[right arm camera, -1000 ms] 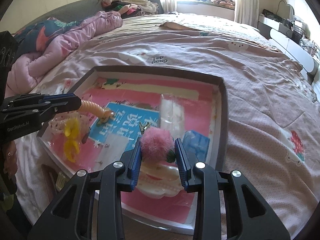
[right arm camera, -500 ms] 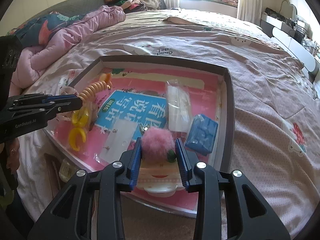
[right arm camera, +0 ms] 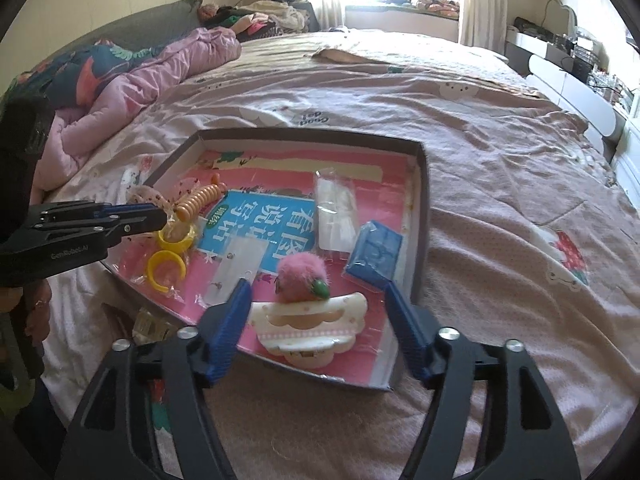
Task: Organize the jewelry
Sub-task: 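Withdraw both tools from the tray toward the remaining hair clips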
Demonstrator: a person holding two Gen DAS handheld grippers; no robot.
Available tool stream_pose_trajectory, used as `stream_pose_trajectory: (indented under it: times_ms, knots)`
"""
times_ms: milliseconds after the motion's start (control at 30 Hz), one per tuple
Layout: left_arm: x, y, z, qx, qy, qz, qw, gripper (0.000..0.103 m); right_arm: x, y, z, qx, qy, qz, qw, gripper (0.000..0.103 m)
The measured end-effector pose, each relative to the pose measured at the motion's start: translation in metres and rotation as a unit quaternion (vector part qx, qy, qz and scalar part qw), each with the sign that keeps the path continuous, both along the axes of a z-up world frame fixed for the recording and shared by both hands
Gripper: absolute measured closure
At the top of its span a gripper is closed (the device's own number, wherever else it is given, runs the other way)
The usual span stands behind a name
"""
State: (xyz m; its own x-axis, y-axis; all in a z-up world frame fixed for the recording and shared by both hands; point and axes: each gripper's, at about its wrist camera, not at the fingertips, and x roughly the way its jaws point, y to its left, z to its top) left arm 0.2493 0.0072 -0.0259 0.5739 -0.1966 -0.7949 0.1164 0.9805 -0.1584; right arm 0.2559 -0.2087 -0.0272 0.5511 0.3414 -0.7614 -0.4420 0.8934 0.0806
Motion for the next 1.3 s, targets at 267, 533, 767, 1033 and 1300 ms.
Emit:
stream_pose_trajectory:
  times_ms: [267, 533, 767, 1033, 1300]
  knots:
    - [-0.014, 0.003, 0.016, -0.002, -0.014, 0.01, 0.9998, 0.051, -0.016, -0.013, 0.018, 0.007, -0.022, -0.016, 1.0, 0.017]
    - [-0.033, 0.005, 0.031, 0.004, -0.029, 0.024, 0.9993, 0.013, -0.032, -0.018, 0.029, 0.012, -0.033, -0.017, 0.999, 0.014]
    - [-0.047, 0.008, 0.038, 0.009, -0.032, 0.035, 0.9988, 0.011, -0.045, -0.021, 0.038, 0.016, -0.044, -0.015, 0.999, 0.011]
    - [-0.066, 0.01, 0.045, 0.015, -0.042, 0.039, 0.9982, 0.011, -0.06, -0.02, 0.048, 0.023, -0.055, -0.004, 0.998, 0.01]
    - [-0.085, 0.014, 0.049, 0.016, -0.048, 0.043, 0.9978, 0.011, -0.077, -0.015, 0.052, 0.025, -0.061, 0.01, 0.998, 0.008]
